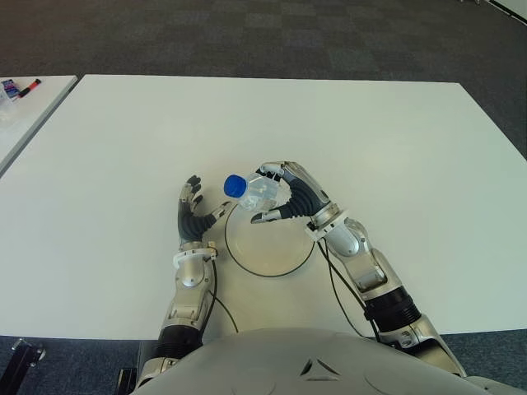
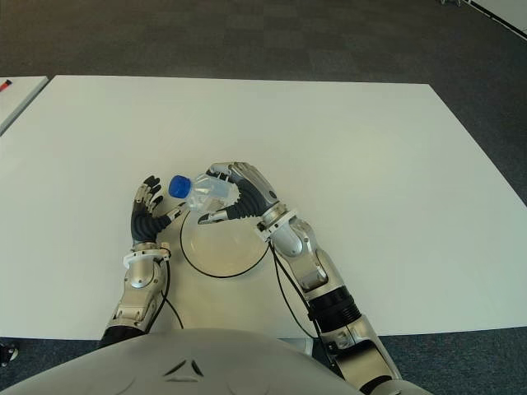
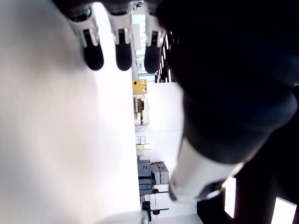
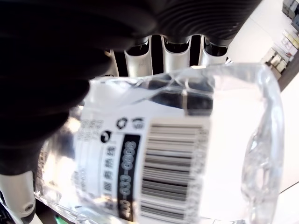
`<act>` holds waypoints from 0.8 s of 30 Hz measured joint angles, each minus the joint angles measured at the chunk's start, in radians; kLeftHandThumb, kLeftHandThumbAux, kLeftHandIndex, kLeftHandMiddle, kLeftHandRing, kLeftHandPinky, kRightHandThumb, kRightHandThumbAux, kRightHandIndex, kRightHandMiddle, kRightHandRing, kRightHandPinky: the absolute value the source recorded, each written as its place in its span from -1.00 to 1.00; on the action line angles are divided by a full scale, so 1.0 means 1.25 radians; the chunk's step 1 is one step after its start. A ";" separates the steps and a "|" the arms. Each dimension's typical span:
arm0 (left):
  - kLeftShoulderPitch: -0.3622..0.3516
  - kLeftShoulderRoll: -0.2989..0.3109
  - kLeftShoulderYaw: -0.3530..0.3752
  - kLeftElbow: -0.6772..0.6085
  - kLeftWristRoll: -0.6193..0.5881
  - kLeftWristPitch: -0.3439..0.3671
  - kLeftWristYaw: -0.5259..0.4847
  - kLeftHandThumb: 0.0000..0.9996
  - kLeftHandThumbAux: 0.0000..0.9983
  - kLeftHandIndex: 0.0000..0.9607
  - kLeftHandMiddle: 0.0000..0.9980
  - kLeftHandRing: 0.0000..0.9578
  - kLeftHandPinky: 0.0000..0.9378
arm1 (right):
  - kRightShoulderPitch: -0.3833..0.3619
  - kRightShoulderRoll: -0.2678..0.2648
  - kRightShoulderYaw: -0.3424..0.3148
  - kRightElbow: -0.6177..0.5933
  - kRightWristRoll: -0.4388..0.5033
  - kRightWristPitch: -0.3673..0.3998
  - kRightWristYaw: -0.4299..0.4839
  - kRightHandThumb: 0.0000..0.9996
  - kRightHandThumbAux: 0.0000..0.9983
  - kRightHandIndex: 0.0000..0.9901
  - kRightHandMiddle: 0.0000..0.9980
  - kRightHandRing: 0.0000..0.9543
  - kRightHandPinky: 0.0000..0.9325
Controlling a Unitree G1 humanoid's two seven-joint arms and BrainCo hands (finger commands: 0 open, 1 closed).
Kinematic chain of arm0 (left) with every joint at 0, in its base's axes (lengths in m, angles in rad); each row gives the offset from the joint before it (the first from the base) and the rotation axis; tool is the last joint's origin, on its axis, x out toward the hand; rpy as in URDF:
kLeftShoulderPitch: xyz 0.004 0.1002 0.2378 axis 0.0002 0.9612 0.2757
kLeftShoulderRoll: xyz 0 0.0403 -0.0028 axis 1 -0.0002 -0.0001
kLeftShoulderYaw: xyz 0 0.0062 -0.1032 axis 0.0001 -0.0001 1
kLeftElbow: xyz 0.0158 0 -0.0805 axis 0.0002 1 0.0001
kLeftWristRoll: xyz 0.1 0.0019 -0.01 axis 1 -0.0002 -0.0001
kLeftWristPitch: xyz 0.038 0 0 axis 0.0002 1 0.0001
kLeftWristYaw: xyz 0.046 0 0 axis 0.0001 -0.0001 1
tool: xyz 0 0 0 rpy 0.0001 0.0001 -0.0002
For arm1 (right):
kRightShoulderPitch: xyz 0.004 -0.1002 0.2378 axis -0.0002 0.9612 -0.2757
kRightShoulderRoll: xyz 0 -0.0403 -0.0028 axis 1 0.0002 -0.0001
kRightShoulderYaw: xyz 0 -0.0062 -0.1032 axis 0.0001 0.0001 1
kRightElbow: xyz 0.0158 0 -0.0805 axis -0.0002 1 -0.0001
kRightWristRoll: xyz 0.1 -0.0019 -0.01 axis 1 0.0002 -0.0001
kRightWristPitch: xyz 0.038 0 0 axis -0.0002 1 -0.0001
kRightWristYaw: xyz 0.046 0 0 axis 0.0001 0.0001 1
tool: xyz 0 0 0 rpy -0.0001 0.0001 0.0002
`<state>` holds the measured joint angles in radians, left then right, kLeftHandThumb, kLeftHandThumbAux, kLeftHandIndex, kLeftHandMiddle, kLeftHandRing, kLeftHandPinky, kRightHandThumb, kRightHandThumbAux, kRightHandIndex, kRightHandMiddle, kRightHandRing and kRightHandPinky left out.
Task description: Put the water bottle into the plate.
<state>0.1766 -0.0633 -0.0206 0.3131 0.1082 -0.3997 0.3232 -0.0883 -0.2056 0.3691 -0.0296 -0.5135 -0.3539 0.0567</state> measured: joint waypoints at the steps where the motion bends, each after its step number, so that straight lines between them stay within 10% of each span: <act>1: 0.000 0.000 0.000 0.000 0.000 0.001 0.000 -1.00 0.90 -0.72 -0.71 -0.72 -0.67 | 0.000 0.000 0.000 0.006 0.000 -0.004 -0.004 0.91 0.31 -0.21 0.01 0.11 0.83; 24: 0.002 0.000 -0.002 -0.023 -0.001 0.030 0.000 -1.00 0.91 -0.71 -0.70 -0.72 -0.69 | 0.008 -0.029 -0.003 0.063 0.003 -0.015 -0.013 0.91 0.32 -0.22 0.01 0.11 0.83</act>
<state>0.1788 -0.0633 -0.0232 0.2846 0.1068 -0.3624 0.3230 -0.0779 -0.2421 0.3653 0.0487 -0.5103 -0.3732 0.0404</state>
